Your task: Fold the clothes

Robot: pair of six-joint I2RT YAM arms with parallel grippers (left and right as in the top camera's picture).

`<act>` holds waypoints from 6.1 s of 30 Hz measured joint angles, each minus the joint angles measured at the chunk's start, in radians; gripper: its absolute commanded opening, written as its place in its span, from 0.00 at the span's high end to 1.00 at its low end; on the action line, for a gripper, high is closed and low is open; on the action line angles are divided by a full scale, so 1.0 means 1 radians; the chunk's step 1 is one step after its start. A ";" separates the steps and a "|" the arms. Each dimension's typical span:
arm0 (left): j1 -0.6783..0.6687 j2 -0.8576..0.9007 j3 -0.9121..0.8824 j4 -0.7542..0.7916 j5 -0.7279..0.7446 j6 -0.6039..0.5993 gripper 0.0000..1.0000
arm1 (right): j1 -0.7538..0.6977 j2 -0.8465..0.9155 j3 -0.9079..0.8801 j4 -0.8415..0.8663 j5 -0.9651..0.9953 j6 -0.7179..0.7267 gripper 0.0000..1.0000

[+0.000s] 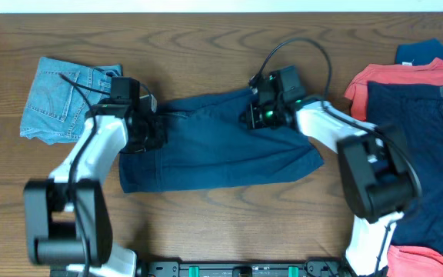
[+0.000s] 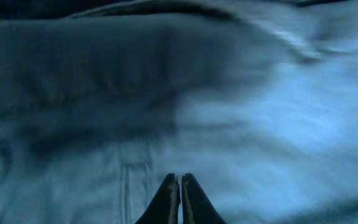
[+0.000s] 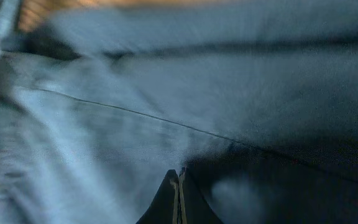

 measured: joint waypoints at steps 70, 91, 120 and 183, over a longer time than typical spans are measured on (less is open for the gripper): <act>-0.004 -0.107 0.163 -0.227 -0.046 -0.021 0.30 | -0.264 -0.336 0.002 -0.584 0.259 -0.063 0.99; 0.097 0.184 0.103 -0.167 0.172 0.125 0.15 | -0.145 -0.128 -0.013 -0.595 0.225 -0.072 0.99; 0.137 0.254 0.320 -0.690 0.102 0.101 0.94 | -0.207 -0.243 -0.009 -0.688 0.267 -0.071 0.99; -0.389 0.007 0.559 -0.464 -0.170 -0.476 0.89 | -0.063 -0.055 0.021 -0.619 0.124 -0.189 0.99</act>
